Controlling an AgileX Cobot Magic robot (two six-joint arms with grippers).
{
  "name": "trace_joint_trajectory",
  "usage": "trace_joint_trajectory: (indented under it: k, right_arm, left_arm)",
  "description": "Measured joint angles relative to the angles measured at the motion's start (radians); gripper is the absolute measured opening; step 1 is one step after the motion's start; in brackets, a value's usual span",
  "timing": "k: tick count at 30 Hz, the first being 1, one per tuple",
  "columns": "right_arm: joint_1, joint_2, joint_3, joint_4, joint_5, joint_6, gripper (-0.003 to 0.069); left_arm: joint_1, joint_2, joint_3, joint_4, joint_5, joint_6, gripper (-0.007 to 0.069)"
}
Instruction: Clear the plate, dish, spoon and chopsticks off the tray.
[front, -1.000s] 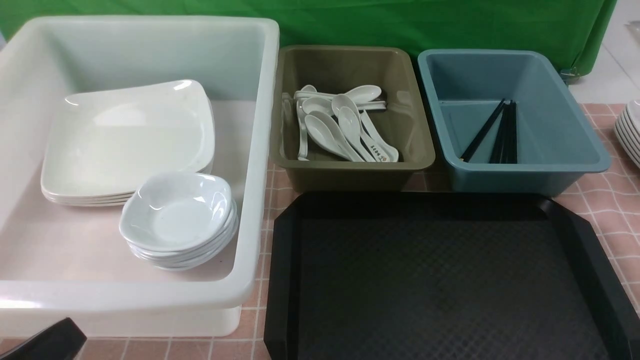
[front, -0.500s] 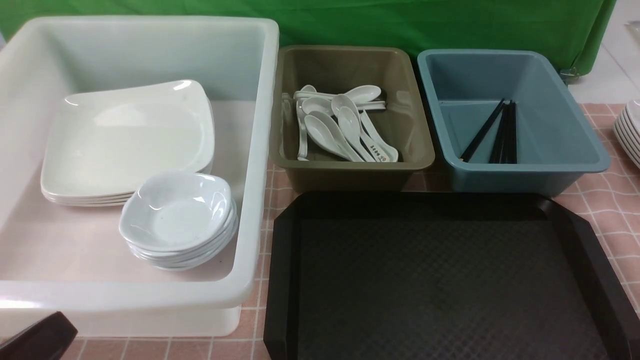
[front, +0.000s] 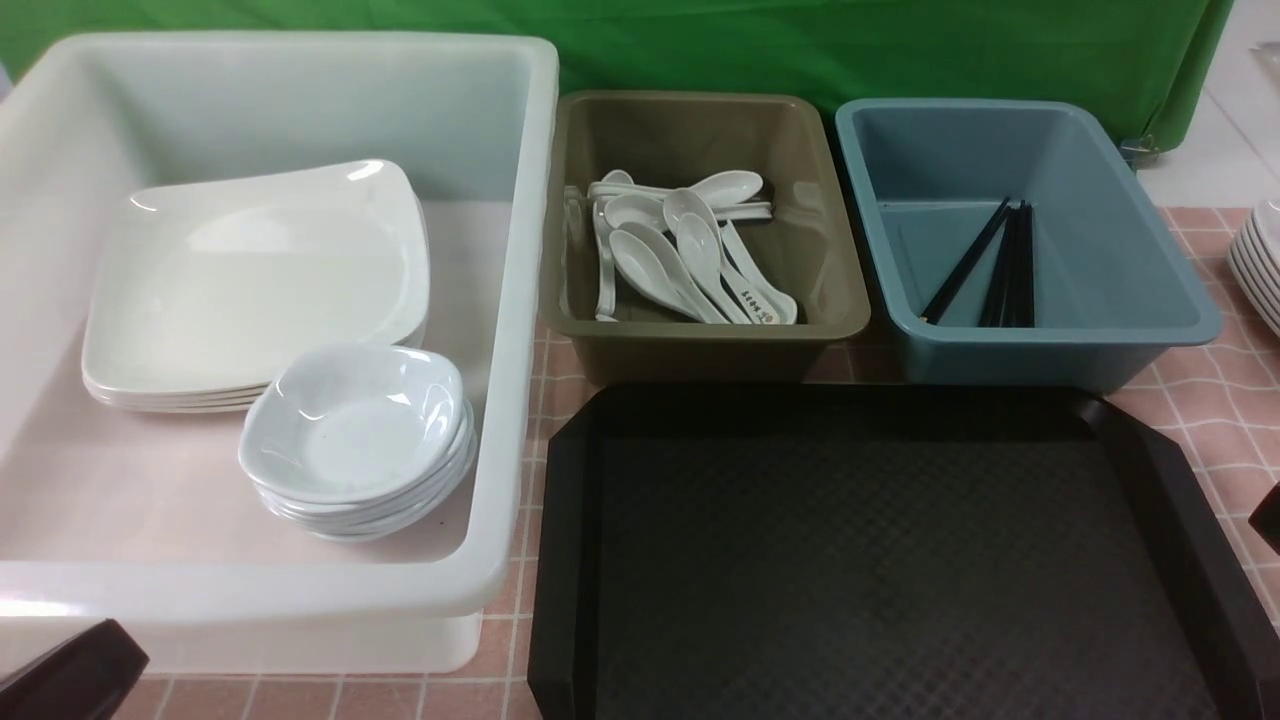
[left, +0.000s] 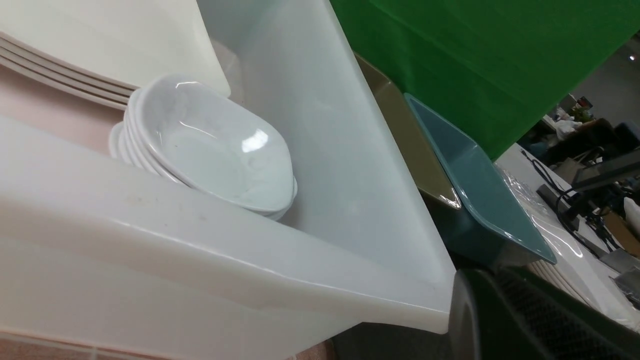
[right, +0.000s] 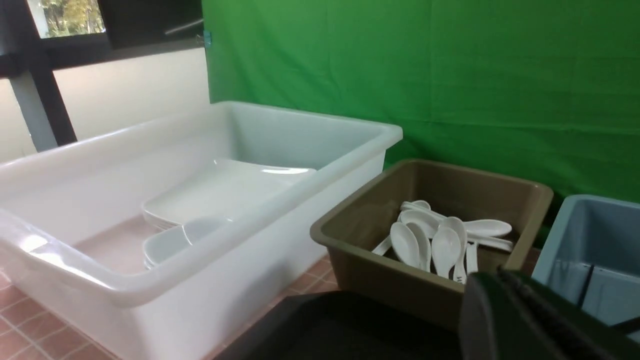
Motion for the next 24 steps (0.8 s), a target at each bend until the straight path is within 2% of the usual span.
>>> trace_joint_trajectory:
  k: [20, 24]
  right_arm:
    - [0.000, 0.000, 0.000, 0.000, -0.010, 0.002, 0.0067]
    - [0.000, -0.005, 0.000, 0.000, -0.010, 0.003, 0.0072]
  left_arm:
    - [0.000, 0.000, 0.000, 0.052, -0.009, 0.000, 0.0021]
    - [0.000, 0.000, 0.000, 0.134, -0.101, 0.016, 0.0021]
